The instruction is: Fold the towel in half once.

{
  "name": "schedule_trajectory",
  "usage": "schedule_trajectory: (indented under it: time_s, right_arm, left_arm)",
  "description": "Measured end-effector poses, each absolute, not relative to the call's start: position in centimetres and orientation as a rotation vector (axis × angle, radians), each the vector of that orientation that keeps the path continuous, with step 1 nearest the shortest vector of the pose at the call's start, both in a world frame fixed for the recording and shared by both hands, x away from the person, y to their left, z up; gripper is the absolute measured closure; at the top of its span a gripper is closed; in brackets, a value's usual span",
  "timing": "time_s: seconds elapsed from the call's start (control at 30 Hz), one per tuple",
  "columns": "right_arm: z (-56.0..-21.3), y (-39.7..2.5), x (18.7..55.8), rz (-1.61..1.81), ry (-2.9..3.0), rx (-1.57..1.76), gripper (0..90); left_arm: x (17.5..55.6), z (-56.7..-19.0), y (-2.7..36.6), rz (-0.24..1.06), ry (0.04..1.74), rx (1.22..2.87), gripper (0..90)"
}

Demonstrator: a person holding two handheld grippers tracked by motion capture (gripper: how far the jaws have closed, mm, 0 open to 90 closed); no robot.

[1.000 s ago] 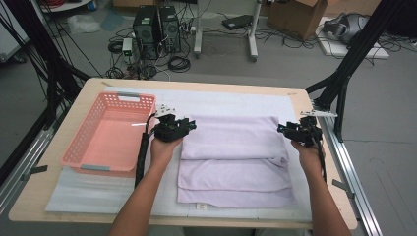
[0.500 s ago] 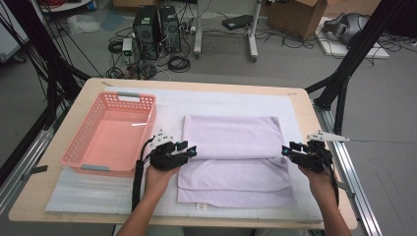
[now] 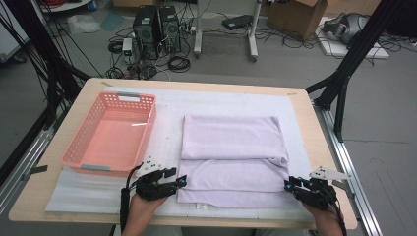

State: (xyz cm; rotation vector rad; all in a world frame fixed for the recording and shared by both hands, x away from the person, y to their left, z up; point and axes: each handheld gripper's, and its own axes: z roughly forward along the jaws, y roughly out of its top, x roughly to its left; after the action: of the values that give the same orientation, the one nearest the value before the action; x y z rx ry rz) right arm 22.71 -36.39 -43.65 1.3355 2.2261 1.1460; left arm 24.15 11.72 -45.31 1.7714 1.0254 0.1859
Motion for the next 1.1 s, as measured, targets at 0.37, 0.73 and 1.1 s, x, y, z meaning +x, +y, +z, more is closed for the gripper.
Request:
schedule_trajectory:
  time_s: [0.37,0.73,1.1]
  right_arm:
    - [-44.3,-35.6,22.4,1.002,2.253,1.285,87.8]
    - [-43.5,-36.2,21.8,1.093,2.211,1.267,87.8]
    - [-42.7,-37.1,19.5,1.156,2.223,1.268,88.7]
  left_arm:
    - [23.2,-45.5,10.2,0.31,1.025,1.906,79.3]
    - [22.5,-44.4,10.8,0.34,0.946,1.838,86.7]
    - [19.8,-43.9,11.4,0.286,0.942,1.817,87.5]
